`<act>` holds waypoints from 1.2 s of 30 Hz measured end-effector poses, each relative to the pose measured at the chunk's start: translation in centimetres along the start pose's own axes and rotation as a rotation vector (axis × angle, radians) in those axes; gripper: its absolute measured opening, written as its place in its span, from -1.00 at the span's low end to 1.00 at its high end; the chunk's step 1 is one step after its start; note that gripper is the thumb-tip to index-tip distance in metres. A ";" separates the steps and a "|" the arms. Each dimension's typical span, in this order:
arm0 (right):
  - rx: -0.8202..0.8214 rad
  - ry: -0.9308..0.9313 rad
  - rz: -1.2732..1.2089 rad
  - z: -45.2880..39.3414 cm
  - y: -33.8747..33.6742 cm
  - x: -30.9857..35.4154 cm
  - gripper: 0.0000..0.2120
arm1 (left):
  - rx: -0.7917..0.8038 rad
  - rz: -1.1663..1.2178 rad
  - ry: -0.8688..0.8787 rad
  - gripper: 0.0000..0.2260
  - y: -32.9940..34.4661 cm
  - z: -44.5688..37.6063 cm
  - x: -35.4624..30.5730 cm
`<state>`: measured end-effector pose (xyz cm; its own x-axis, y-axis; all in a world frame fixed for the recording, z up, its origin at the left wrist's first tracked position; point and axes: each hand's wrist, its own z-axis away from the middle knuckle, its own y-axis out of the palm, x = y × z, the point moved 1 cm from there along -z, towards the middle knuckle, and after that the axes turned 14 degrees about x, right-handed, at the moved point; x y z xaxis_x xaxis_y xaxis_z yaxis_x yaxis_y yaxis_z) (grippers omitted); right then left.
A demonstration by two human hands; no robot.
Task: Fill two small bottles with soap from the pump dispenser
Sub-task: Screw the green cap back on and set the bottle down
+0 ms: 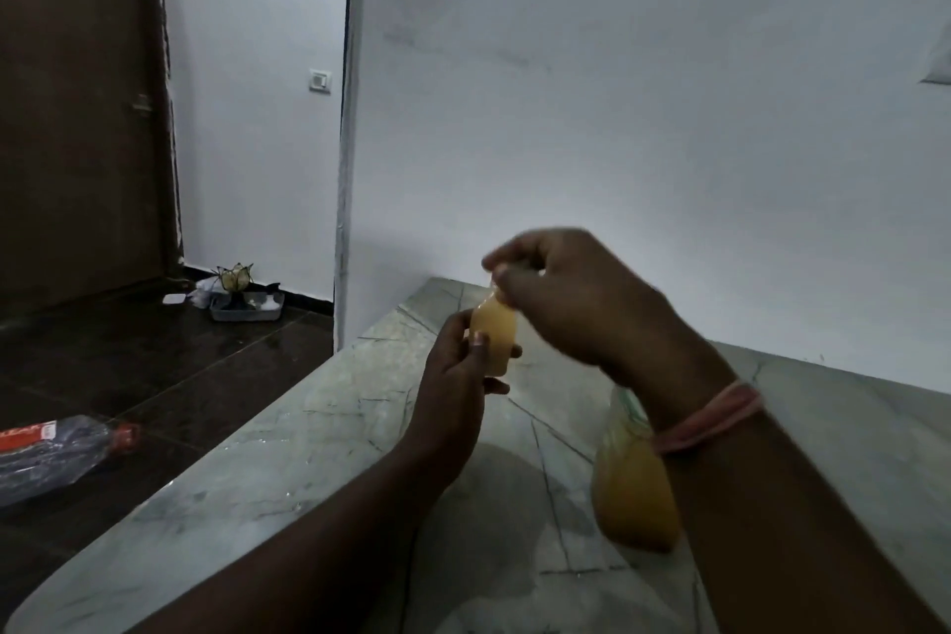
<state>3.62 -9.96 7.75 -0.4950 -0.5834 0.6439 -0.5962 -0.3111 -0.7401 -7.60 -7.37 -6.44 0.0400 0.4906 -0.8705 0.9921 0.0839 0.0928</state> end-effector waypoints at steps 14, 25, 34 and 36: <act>-0.111 -0.024 -0.047 0.4 -5.4 -3.0 -0.90 | 0.255 0.008 0.150 -0.62 2.9 1.0 -0.7; 0.080 0.059 0.200 0.8 -5.7 -2.9 -0.88 | 0.263 0.050 0.162 -0.72 2.7 0.9 -0.4; -0.068 0.173 0.416 1.0 -5.9 -3.6 -0.32 | 0.261 0.088 0.146 -0.72 2.8 0.8 -0.2; 0.040 0.068 0.378 0.9 -6.2 -3.7 -0.72 | 0.264 0.102 0.145 -0.71 2.7 0.7 -0.2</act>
<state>9.69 -6.54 9.78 -0.7170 -0.6117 0.3343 -0.3386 -0.1135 -0.9341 -4.81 -7.88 -6.40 0.1420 0.6053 -0.7833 0.9812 -0.1908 0.0304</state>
